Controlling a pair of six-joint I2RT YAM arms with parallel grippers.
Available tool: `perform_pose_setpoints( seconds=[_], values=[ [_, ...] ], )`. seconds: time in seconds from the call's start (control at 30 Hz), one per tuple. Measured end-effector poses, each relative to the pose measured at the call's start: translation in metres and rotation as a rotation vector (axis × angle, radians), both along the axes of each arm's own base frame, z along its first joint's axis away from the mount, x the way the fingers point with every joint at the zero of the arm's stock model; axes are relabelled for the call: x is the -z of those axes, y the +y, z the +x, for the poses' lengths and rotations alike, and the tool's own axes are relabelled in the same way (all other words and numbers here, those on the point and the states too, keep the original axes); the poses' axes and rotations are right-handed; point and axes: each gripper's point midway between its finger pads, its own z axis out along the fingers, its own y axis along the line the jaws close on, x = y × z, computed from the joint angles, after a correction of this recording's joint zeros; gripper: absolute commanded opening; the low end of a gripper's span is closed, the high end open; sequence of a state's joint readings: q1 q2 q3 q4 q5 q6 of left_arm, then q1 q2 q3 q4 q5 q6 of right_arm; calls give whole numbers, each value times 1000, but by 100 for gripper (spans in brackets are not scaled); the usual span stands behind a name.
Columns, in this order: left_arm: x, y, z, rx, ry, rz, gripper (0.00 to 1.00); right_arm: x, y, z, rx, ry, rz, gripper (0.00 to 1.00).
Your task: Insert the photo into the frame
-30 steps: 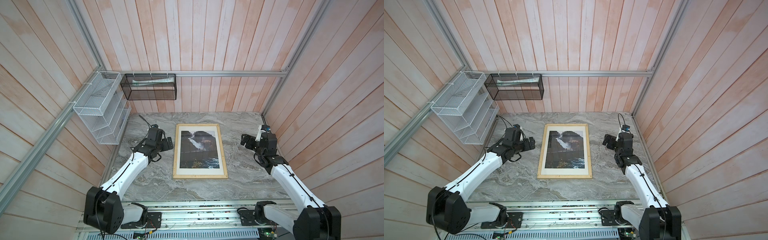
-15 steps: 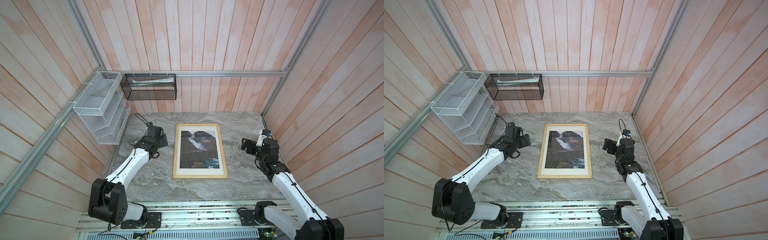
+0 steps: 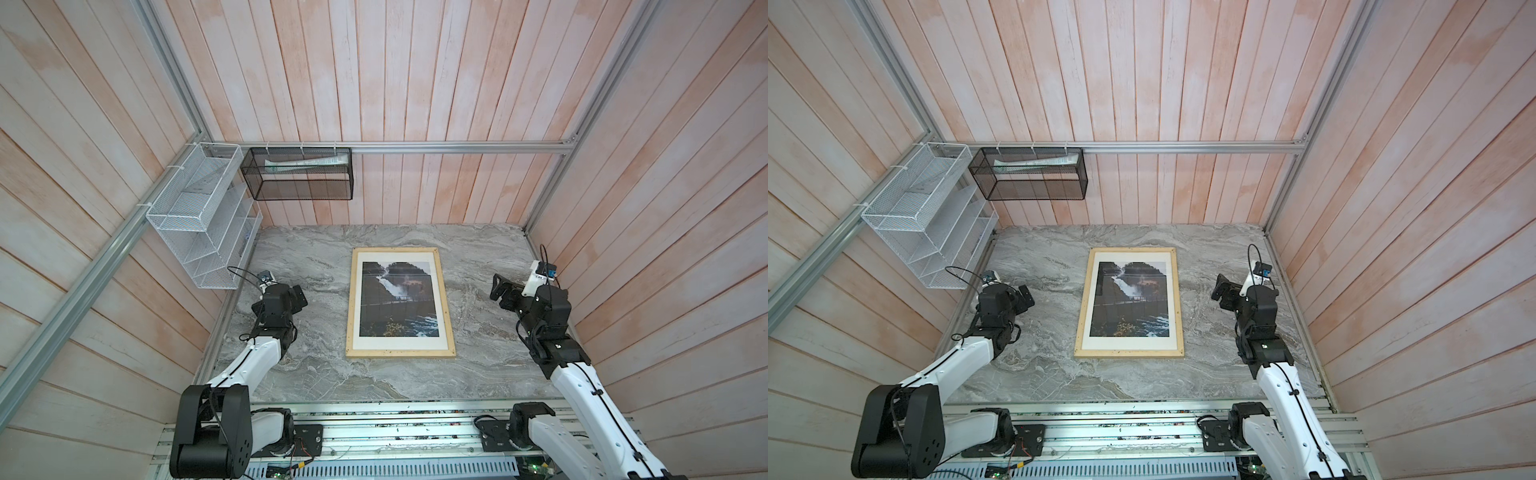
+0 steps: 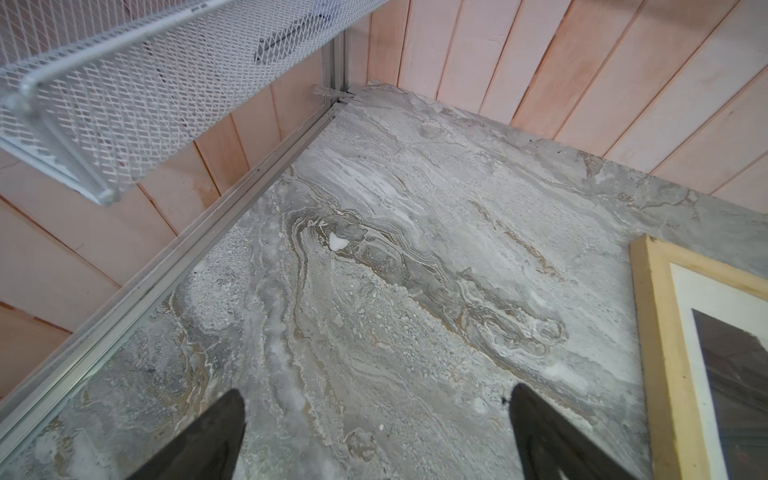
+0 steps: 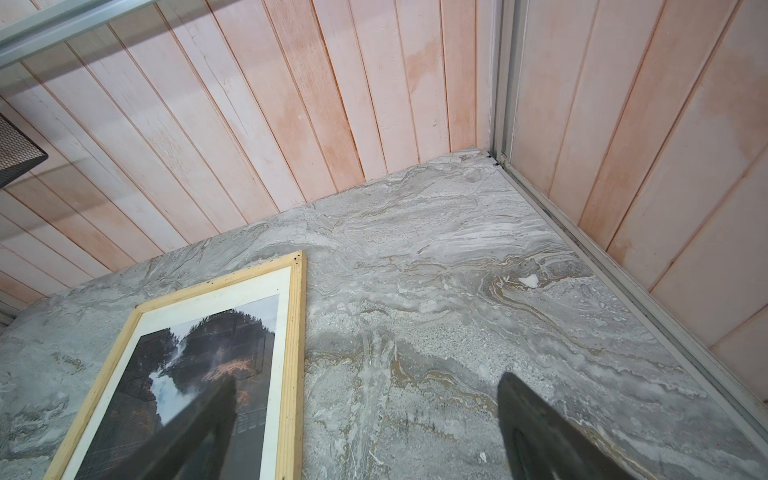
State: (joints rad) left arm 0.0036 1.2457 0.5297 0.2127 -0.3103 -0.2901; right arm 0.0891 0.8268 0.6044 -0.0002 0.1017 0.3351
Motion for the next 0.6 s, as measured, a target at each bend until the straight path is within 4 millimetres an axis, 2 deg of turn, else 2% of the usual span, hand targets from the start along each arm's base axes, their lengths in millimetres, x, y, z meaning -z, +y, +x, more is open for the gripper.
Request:
perform_pose_setpoints(
  seconds=[0.13, 0.23, 0.4, 0.47, 0.6],
  values=[
    [-5, 1, 9, 17, -61, 5, 100, 0, -1, 0, 5, 1, -2, 98],
    [-4, -4, 8, 57, -117, 22, 100, 0, -1, 1, 4, -1, -5, 98],
    [17, -15, -17, 146, -185, 82, 100, 4, -1, 3, 5, 9, -7, 98],
    [19, -17, -24, 169, -203, 110, 100, 6, -1, 3, 5, 17, -7, 98],
    [1, -24, -17, 219, -281, 147, 100, 10, -1, 5, 4, 28, -8, 98]
  ],
)
